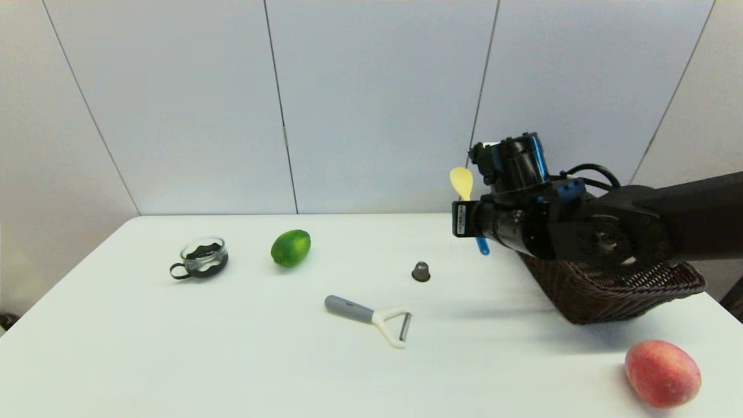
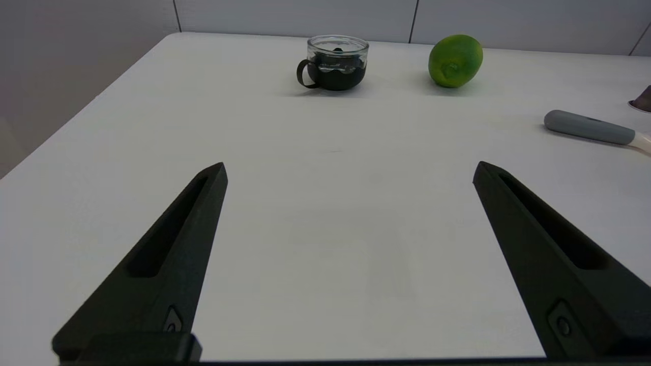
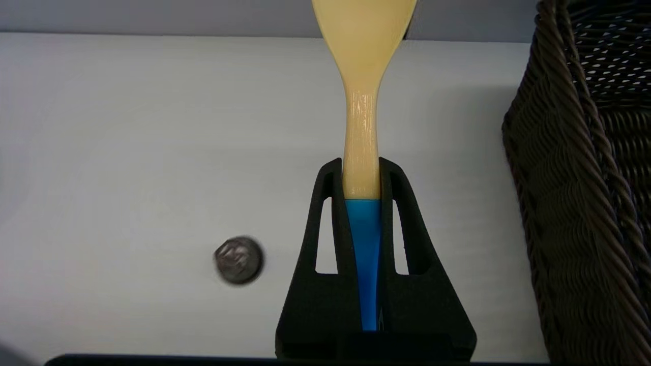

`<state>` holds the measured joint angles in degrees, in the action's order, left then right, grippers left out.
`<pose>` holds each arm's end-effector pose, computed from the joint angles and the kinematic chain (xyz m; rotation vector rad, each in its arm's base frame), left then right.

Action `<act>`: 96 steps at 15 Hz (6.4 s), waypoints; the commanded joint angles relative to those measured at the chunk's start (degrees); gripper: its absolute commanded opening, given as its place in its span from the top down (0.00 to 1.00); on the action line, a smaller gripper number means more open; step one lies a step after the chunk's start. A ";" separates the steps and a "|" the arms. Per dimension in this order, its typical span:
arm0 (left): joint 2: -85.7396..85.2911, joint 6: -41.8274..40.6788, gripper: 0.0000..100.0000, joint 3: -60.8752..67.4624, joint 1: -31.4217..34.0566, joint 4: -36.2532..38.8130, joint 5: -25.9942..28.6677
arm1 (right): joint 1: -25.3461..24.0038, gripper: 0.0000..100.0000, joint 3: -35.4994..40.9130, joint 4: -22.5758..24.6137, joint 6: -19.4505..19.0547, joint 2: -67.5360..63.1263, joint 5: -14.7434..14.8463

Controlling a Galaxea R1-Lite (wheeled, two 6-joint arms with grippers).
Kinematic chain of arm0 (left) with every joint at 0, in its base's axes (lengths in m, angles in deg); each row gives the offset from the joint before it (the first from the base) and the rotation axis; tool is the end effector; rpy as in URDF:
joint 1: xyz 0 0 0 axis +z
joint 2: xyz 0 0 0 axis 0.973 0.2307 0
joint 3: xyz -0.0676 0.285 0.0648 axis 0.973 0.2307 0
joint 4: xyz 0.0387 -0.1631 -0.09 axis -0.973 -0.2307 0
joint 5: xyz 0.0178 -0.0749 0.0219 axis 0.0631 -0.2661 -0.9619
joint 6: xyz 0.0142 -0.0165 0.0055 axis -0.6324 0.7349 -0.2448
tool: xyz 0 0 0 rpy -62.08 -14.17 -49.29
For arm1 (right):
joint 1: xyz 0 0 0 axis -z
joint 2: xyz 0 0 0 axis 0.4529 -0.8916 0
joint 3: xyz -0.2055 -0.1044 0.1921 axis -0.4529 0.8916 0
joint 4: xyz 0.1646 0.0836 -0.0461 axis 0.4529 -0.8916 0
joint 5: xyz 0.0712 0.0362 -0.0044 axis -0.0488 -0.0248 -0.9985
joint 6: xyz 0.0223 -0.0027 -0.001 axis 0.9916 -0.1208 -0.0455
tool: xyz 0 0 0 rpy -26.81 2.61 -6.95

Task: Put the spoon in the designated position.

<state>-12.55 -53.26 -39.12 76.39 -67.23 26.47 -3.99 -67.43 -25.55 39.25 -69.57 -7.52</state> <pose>-0.0229 0.0002 0.0759 -0.0279 -0.0053 -0.0047 0.3211 0.1807 0.1788 -0.0149 0.4773 0.0193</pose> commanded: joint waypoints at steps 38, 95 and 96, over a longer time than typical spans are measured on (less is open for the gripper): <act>0.07 -0.01 0.00 0.09 0.00 0.11 0.00 | 4.81 1.00 9.02 13.97 -32.12 -0.14 2.16; 0.07 -0.01 0.00 0.09 0.00 0.11 0.00 | 31.09 0.00 68.87 -9.67 -12.08 109.37 -24.47; 0.07 -0.01 0.00 0.09 0.00 0.11 0.00 | 31.09 0.00 68.96 -9.32 -11.99 109.37 -24.47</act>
<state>-12.55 -53.29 -39.12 76.39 -67.23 26.47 27.11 0.60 -35.35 27.17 39.91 -31.89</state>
